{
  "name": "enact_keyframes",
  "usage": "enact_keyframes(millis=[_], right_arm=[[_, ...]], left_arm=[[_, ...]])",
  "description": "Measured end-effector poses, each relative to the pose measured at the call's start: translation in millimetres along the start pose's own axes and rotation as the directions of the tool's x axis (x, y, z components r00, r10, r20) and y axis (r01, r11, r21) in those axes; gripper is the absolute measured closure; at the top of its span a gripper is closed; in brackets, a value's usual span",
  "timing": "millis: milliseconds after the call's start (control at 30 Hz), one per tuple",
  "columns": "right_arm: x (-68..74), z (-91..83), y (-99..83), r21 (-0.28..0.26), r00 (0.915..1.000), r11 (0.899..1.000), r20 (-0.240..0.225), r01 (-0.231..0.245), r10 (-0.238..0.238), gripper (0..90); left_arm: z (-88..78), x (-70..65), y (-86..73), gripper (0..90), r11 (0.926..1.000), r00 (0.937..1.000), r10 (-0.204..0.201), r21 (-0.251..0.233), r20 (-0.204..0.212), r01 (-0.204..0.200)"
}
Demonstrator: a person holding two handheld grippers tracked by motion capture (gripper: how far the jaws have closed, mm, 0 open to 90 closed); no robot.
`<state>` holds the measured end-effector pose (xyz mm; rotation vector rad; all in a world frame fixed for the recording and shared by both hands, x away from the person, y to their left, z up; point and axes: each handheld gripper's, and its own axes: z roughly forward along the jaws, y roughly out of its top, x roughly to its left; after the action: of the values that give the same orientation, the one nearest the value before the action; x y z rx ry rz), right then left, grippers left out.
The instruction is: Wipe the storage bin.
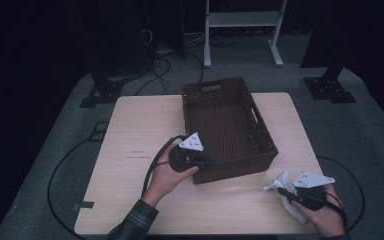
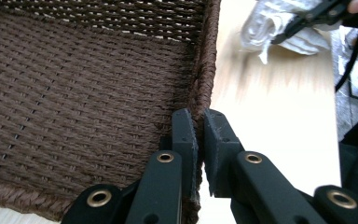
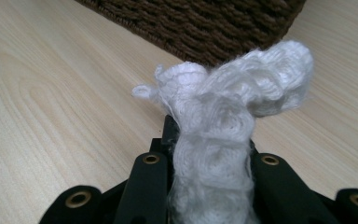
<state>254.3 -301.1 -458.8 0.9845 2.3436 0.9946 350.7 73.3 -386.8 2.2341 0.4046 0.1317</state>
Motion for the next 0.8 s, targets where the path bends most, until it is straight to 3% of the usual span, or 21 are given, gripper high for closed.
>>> enact_keyframes(millis=[267, 433, 800], right_arm=[[0.2, 1.3, 0.4, 0.006, 1.0000, 1.000, -0.003, 0.004, -0.004, 74.3], [0.8, 1.9, 1.0, 0.005, 1.0000, 1.000, -0.004, 0.004, -0.004, 74.3], [1.0, 5.3, 3.6, 0.007, 0.9999, 1.000, -0.009, 0.009, -0.009, 74.3]], left_arm=[[-20.5, 7.1, -15.6, 82.9, 0.9990, 0.9976, -0.045, 0.006, -0.052, 0.045], [-27.3, 4.0, -20.0, 83.1, 0.9969, 0.9938, -0.078, 0.004, -0.080, 0.079], [-6.8, -16.6, -2.8, 83.7, 0.9993, 0.9986, -0.033, 0.018, -0.042, 0.034]])
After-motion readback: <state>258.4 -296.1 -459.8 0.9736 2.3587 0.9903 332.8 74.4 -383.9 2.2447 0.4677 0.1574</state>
